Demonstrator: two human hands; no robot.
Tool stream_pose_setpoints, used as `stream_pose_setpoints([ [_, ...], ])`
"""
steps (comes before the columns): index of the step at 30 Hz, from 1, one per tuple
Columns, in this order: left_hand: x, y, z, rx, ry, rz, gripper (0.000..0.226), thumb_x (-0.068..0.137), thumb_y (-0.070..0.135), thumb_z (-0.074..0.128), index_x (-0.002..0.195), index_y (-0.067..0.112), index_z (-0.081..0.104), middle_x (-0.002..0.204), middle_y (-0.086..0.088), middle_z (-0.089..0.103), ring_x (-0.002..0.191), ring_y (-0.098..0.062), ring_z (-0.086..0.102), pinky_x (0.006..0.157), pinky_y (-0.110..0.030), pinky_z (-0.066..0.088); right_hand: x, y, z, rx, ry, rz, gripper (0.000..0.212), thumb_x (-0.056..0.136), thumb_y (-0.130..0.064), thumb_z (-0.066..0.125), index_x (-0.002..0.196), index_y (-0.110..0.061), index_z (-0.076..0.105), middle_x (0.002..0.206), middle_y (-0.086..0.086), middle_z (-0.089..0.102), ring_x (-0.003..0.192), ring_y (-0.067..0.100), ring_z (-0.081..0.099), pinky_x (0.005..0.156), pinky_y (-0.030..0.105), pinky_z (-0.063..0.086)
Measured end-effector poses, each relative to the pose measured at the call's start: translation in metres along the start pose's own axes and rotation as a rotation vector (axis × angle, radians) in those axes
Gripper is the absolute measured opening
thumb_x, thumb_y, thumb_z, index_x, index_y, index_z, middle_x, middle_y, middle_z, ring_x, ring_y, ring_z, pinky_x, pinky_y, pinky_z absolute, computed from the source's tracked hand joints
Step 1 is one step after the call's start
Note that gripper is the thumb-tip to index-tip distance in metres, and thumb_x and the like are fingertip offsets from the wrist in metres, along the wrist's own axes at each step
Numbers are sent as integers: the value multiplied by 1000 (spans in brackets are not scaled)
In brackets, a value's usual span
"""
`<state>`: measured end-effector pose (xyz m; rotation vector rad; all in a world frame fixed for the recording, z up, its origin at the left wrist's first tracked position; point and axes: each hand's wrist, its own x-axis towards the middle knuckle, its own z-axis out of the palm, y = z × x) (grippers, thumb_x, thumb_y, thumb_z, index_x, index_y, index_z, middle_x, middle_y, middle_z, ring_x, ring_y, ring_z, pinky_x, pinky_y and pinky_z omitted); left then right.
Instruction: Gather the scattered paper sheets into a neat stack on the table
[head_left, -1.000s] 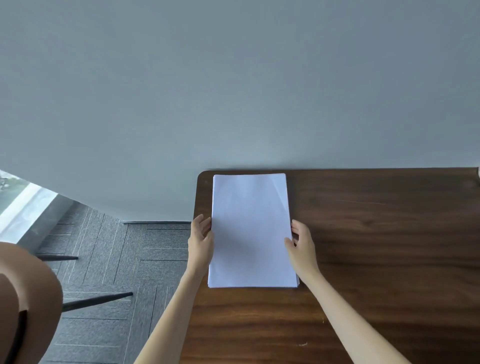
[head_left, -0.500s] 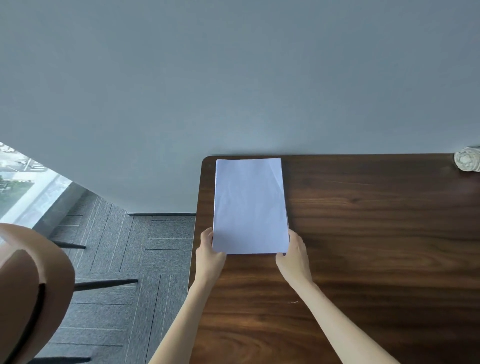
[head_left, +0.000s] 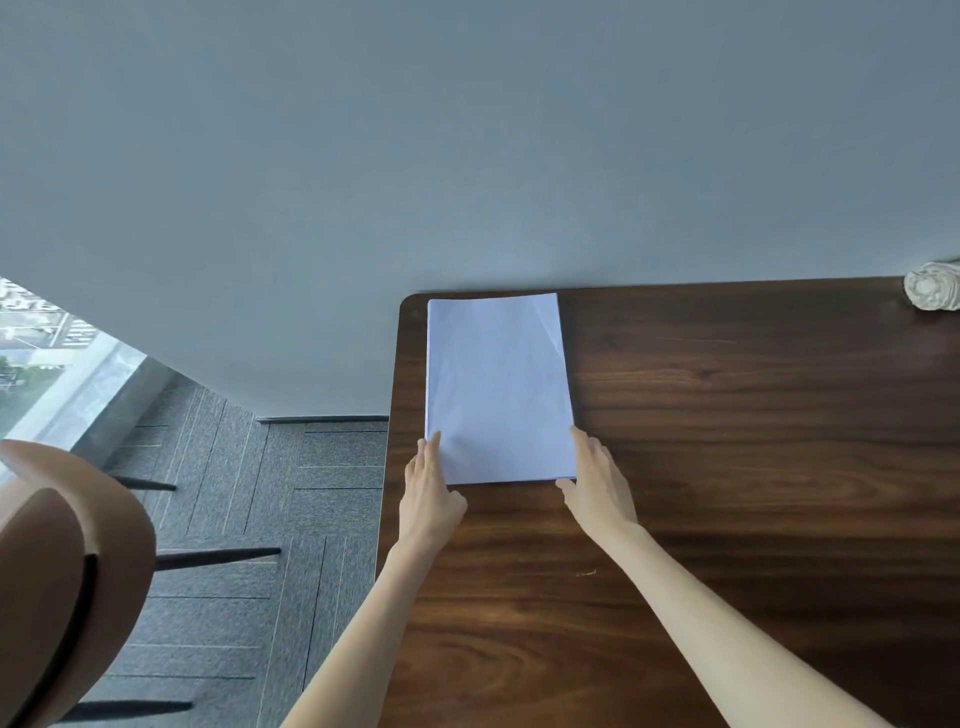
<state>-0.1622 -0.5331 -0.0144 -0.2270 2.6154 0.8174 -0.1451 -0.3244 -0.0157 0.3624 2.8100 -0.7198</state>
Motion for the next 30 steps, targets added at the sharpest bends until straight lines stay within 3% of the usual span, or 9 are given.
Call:
stream_pose_setpoints([
  [4, 11, 4, -1, 101, 181, 154, 65, 89, 12, 49, 151, 11, 29, 162, -12, 20, 151, -24, 13, 121, -37, 20, 1, -2, 0, -15, 138, -60, 55, 87, -23, 63, 137, -17, 41, 143, 4, 44, 122, 20, 52, 93, 25, 48],
  [8, 39, 11, 5, 468, 212, 532, 59, 97, 24, 29, 154, 13, 25, 164, -8, 11, 152, -22, 7, 122, -45, 16, 26, -11, 18, -212, 185, -263, 55, 95, -26, 53, 146, -13, 39, 157, 9, 29, 143, 28, 33, 113, 39, 33],
  [10, 56, 12, 11, 570, 168, 594, 58, 100, 27, 20, 156, 11, 20, 165, -9, 7, 152, -24, 5, 122, -47, 17, 43, -15, 30, -299, 160, -323, 56, 98, -33, 42, 150, -13, 32, 159, 10, 21, 146, 29, 22, 117, 42, 26],
  [16, 80, -12, 34, 604, 79, 617, 57, 103, 33, 11, 158, 19, 8, 165, -8, -1, 152, -25, -1, 121, -45, 7, 62, 2, 61, -416, 57, -372, 60, 102, -43, 12, 155, -15, 9, 162, 10, 0, 149, 28, 1, 120, 45, 18],
  [24, 80, -14, 36, 555, 80, 597, 57, 103, 40, 6, 158, 24, 2, 165, -3, -6, 152, -21, -10, 123, -43, 1, 65, 4, 65, -423, 61, -354, 63, 102, -48, 17, 155, -19, 2, 163, 8, -4, 150, 26, -2, 121, 43, 12],
  [28, 77, -11, 31, 598, 8, 575, 63, 99, 43, -14, 157, 22, -3, 164, -5, -12, 151, -24, -13, 122, -43, -2, 63, 1, 58, -428, -9, -355, 63, 101, -48, 12, 155, -19, 1, 162, 7, -6, 149, 26, -4, 121, 43, 11],
  [30, 81, -7, 29, 627, -7, 573, 63, 98, 41, -10, 157, 21, 1, 164, -6, -9, 152, -27, -8, 123, -44, 1, 64, -6, 47, -389, -58, -364, 61, 102, -45, 16, 155, -18, 3, 162, 7, -6, 149, 26, -4, 121, 42, 13],
])
